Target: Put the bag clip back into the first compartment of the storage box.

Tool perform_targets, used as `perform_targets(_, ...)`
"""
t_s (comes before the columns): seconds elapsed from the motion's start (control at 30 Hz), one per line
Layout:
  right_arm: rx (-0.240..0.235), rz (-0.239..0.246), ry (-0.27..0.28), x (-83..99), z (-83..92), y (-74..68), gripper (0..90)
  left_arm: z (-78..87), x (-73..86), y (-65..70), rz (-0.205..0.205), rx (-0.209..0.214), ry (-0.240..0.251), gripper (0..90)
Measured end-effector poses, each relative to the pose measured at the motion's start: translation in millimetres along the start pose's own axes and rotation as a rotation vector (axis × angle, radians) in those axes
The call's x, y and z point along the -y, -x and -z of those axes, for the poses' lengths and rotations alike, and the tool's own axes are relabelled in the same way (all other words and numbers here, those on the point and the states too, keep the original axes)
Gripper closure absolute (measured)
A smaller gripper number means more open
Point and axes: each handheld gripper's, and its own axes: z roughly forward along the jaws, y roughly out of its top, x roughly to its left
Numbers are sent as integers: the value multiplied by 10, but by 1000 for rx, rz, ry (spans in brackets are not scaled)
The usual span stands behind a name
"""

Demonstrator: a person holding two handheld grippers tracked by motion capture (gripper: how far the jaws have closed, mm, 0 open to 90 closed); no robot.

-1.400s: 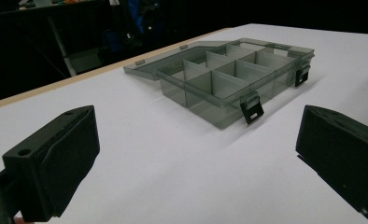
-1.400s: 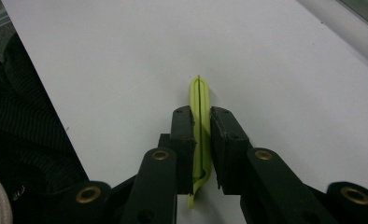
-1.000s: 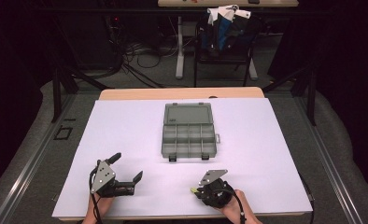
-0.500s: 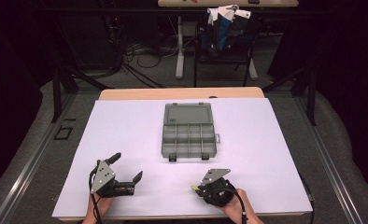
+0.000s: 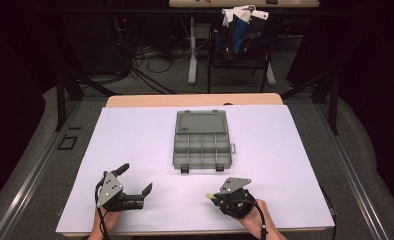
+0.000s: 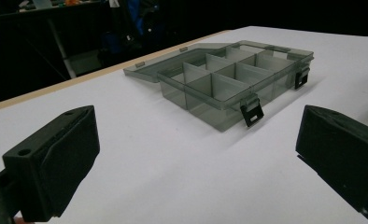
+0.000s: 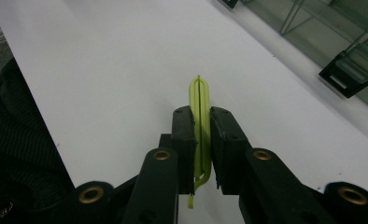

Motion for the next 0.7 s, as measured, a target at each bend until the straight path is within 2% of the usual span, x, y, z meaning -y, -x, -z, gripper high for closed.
perform_targets(0.7, 33, 21, 54, -187, 87, 127, 809, 1, 1, 0, 8, -5, 2, 0)
